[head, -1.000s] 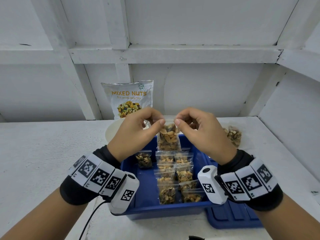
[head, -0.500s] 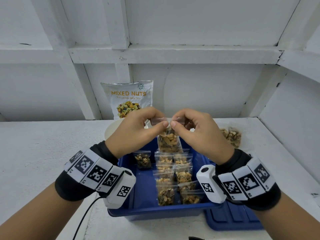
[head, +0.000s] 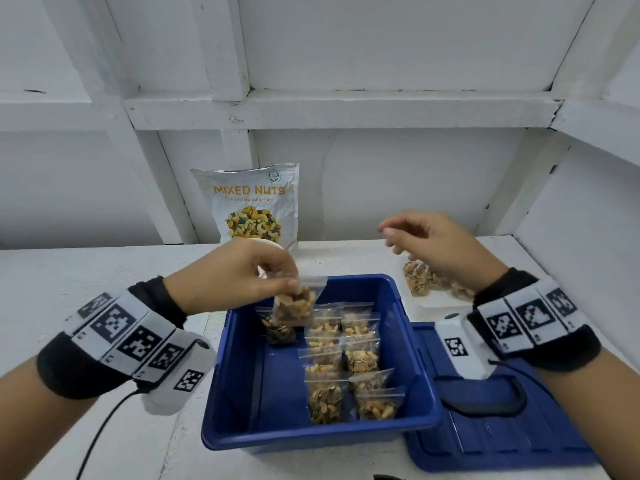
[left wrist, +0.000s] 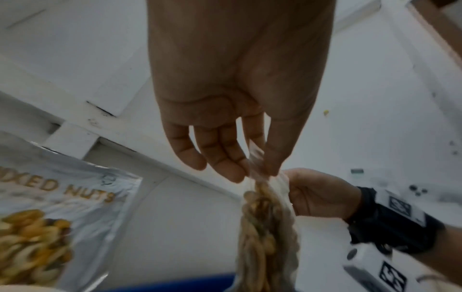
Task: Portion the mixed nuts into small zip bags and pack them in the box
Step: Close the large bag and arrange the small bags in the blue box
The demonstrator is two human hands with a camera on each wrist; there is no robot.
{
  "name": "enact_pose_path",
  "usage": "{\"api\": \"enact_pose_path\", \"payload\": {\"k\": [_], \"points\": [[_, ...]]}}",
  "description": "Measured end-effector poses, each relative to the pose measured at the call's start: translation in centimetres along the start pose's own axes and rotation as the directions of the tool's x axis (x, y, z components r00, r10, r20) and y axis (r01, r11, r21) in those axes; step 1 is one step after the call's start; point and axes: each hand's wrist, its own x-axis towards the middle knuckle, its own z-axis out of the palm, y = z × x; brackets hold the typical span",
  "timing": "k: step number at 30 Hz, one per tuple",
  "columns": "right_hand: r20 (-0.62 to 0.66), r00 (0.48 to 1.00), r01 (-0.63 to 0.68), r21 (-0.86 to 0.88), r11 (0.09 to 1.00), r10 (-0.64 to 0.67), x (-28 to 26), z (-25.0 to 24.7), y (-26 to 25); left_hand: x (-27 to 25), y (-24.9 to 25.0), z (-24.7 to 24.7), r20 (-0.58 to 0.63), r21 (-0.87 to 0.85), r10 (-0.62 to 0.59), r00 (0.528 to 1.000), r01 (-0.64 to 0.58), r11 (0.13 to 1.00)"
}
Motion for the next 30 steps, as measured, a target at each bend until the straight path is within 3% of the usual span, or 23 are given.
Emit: {"api": "enact_pose_path", "payload": {"k": [3, 6, 11, 13, 16, 25, 30], "points": [[-0.086, 0.983, -0.171, -0.148, 0.974, 0.16, 2.0, -0.9, 6.0, -0.6, -1.9, 1.1, 0.109, 0.047, -0.083, 0.991, 0.078, 0.996], [-0.127, 0.947, -0.319, -0.327, 0.889, 0.294, 3.7, -0.6, 11.5, -0.5, -3.7, 2.7, 0.224, 0.133, -0.181, 0.958, 0.154, 0.979], [-0.136, 0.899, -0.423, -0.511, 0.749, 0.415, 5.3, 0.4, 15.9, 0.1, -5.0, 4.8, 0.351, 0.289, -0.287, 0.891, 0.188, 0.939], [-0.149, 0.89, -0.441, -0.526, 0.727, 0.432, 5.7, 0.5, 16.4, 0.2, -5.3, 5.4, 0.365, 0.391, -0.33, 0.871, 0.178, 0.903], [-0.198, 0.891, -0.45, -0.502, 0.739, 0.408, 6.1, 0.6, 16.8, 0.2, -5.7, 5.9, 0.332, 0.513, -0.351, 0.876, 0.145, 0.846], [-0.181, 0.899, -0.43, -0.527, 0.733, 0.398, 6.4, 1.0, 16.5, 0.1, -6.1, 6.7, 0.313, 0.672, -0.361, 0.878, 0.064, 0.738], [-0.169, 0.928, -0.37, -0.5, 0.783, 0.331, 6.3, 0.7, 15.9, 0.0, -6.1, 6.6, 0.304, 0.629, -0.382, 0.873, 0.117, 0.769]]}}
